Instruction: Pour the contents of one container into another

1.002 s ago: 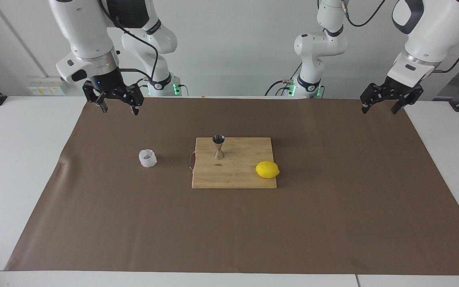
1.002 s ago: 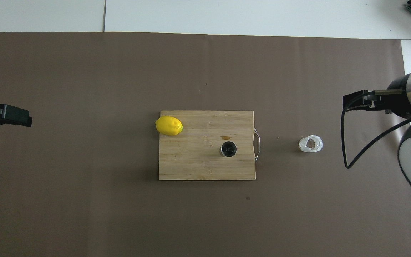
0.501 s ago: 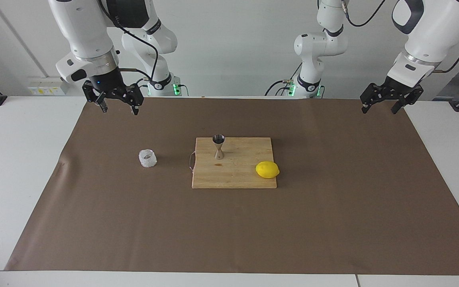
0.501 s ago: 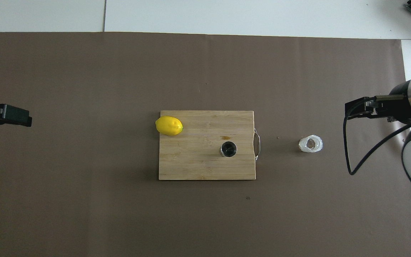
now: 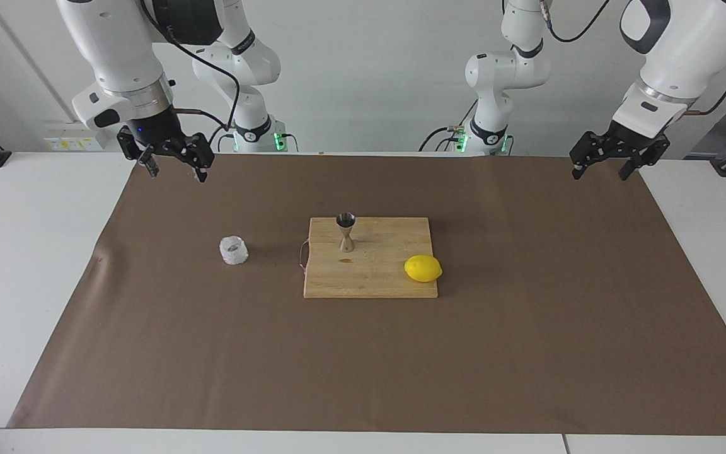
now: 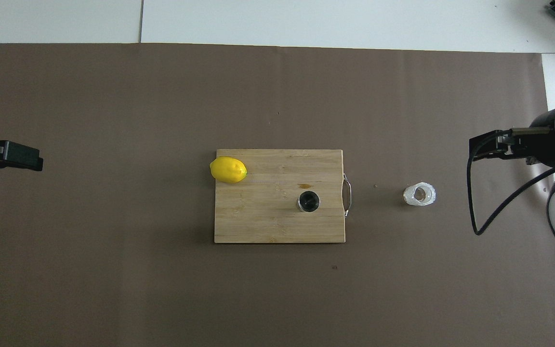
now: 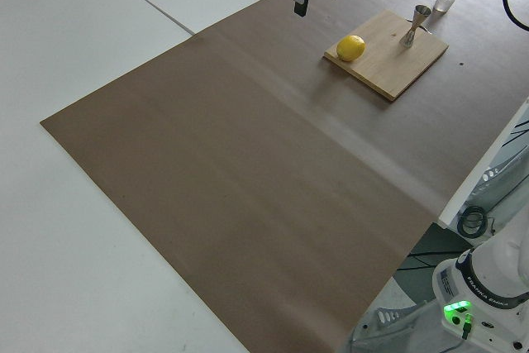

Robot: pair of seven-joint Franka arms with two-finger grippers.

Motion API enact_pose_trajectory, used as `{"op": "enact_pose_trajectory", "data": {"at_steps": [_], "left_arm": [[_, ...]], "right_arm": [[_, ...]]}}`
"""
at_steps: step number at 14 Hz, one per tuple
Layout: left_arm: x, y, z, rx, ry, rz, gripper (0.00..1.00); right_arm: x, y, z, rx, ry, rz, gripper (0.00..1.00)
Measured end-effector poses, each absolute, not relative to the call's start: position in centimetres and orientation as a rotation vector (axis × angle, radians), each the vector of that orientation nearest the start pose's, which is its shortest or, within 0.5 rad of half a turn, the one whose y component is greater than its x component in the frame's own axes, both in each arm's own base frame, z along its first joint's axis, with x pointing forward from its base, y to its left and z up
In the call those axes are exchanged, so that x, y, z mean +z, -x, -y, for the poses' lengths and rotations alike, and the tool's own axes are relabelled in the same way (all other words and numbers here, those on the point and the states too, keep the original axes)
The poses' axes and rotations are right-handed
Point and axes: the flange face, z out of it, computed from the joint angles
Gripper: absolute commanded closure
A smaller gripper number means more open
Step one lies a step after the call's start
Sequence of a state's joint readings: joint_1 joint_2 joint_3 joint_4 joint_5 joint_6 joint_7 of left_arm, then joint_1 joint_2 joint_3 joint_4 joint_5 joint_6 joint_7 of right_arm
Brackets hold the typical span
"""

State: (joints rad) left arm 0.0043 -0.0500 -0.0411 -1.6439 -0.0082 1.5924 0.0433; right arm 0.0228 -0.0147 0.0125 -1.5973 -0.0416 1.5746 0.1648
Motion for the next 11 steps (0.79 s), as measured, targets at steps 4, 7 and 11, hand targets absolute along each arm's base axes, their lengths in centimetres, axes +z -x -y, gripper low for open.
{"op": "enact_pose_trajectory", "data": {"at_steps": [4, 7, 11], "left_arm": [[61.92, -53.98, 2.13, 0.002, 3.145, -0.126, 0.0], [61.92, -53.98, 2.13, 0.002, 3.145, -0.126, 0.0], [61.92, -53.98, 2.13, 0.002, 3.145, -0.126, 0.0]], "right_arm": [[62.32, -54.26, -0.44, 0.05, 3.176, -0.231, 0.0], [62.22, -54.13, -0.39, 0.065, 3.176, -0.233, 0.0], [62.18, -54.13, -0.21, 0.066, 3.175, -0.238, 0.0]]}}
